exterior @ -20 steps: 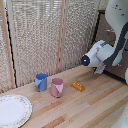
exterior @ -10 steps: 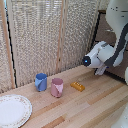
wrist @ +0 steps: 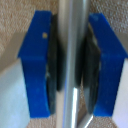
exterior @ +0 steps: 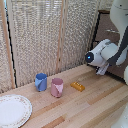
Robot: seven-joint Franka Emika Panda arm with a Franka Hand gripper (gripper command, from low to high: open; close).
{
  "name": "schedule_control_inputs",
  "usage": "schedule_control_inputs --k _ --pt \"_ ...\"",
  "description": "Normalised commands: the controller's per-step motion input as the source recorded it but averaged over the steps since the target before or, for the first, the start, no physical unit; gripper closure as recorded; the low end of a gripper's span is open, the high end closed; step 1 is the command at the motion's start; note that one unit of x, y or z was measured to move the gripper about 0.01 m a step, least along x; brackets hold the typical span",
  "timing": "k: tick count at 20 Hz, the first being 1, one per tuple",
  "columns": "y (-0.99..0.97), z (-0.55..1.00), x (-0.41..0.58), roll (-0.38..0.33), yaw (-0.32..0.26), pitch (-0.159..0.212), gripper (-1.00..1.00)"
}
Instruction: Please adjust your gripper to match the height of the lower drawer handle. Progress your gripper onward until it happens to touch the drawer handle. Now, firmly take hold of it with your gripper, then steadily retract it to swing the drawer wide open.
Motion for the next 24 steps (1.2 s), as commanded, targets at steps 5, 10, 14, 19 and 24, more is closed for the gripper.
schedule_control_inputs --k 5,10,14,19,24 --pt "0.78 0.0 0.119 0.187 -0.012 0.059 1.0" --pt "0.84 -0.09 0.303 0.124 -0.03 0.09 1.0" --pt "0.86 -0.08 0.314 0.084 -0.037 0.084 1.0" --pt "0.75 0.08 0.29 0.024 -0.069 0.086 1.0" --pt "0.35 0.14 0.229 -0.007 0.002 0.076 -1.0"
